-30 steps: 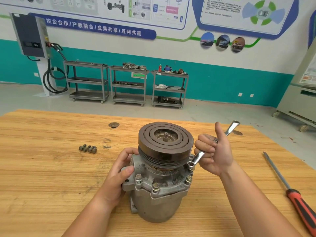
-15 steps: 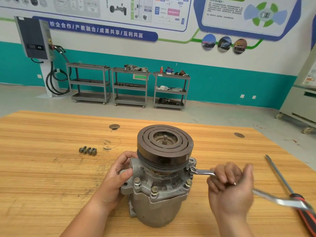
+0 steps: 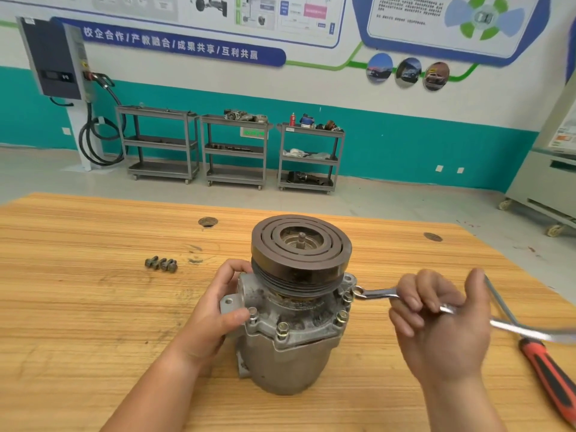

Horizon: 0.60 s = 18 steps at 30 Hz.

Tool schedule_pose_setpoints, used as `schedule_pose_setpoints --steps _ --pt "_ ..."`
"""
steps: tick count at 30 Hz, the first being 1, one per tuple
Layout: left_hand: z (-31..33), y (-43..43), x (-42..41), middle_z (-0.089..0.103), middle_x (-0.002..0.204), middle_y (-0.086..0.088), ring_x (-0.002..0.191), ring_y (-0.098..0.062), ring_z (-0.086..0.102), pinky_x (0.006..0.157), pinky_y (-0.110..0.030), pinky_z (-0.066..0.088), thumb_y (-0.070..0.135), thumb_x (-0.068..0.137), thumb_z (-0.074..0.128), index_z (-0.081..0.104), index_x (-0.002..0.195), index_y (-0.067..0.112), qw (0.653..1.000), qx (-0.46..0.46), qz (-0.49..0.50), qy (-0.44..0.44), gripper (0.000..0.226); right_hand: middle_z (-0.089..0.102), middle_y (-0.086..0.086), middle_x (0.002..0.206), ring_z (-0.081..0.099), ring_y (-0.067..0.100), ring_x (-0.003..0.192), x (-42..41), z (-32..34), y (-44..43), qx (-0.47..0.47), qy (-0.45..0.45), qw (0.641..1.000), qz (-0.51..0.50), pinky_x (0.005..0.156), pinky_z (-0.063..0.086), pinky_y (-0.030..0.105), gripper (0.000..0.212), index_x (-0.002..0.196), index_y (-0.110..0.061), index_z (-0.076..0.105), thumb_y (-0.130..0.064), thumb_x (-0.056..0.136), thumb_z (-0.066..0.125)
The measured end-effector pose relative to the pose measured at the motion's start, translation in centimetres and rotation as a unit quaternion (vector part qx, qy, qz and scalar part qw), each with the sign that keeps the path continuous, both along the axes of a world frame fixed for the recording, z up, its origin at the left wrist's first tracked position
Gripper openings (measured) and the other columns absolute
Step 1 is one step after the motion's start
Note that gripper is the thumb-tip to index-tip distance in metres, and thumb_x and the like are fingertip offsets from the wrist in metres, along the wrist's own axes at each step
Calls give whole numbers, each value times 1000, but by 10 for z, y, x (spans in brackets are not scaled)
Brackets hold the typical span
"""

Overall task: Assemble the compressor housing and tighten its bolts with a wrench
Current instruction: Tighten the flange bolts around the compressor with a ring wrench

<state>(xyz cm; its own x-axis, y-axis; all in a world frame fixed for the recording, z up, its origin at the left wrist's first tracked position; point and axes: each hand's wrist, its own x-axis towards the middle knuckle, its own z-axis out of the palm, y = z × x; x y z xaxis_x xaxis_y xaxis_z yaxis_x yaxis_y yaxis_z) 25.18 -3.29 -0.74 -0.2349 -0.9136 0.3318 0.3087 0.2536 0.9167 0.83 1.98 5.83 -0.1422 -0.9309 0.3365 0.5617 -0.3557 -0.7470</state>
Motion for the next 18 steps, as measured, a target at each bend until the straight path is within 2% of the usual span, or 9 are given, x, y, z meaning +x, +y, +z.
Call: schedule_pose_setpoints --steps 3,5,9,13,15,18 --pt "4 3 4 68 104 4 94 -19 67 76 -31 56 60 40 90 46 113 17 997 -29 11 -66 95 38 -4 45 13 8 37 -11 1 -28 55 13 995 86 33 18 10 60 41 -20 42 -70 74 39" --pt "8 6 6 68 105 9 95 -10 66 75 -23 54 62 42 88 50 109 21 993 -58 32 -100 87 38 -5 43 10 8 36 -14 -1 -45 68 9 989 130 32 17 10 62 41 -20 42 -67 79 29" --pt "11 7 7 60 120 5 104 -10 63 78 -21 51 62 42 87 50 109 10 988 -81 55 -116 93 41 -7 41 14 4 34 -20 -1 -74 91 11 964 248 27 21 10 61 41 -20 44 -69 78 37" --pt "11 8 5 63 113 14 99 -9 64 76 -22 52 53 48 88 48 108 8 989 -82 50 -116 86 30 -8 40 17 4 33 -19 -2 -94 117 4 922 370 27 19 12 59 44 -21 35 -66 73 60" --pt "9 7 5 64 112 15 97 -9 65 74 -21 52 38 50 85 47 108 7 987 -88 59 -120 75 24 -8 44 17 3 34 -17 -3 -94 127 2 918 376 27 17 12 58 47 -23 29 -62 72 64" --pt "5 6 5 63 111 15 96 -10 65 73 -22 51 29 52 77 48 106 9 988 -93 63 -110 64 21 -9 44 12 3 35 -15 -3 -80 139 -6 951 276 26 15 13 56 46 -24 27 -66 79 47"
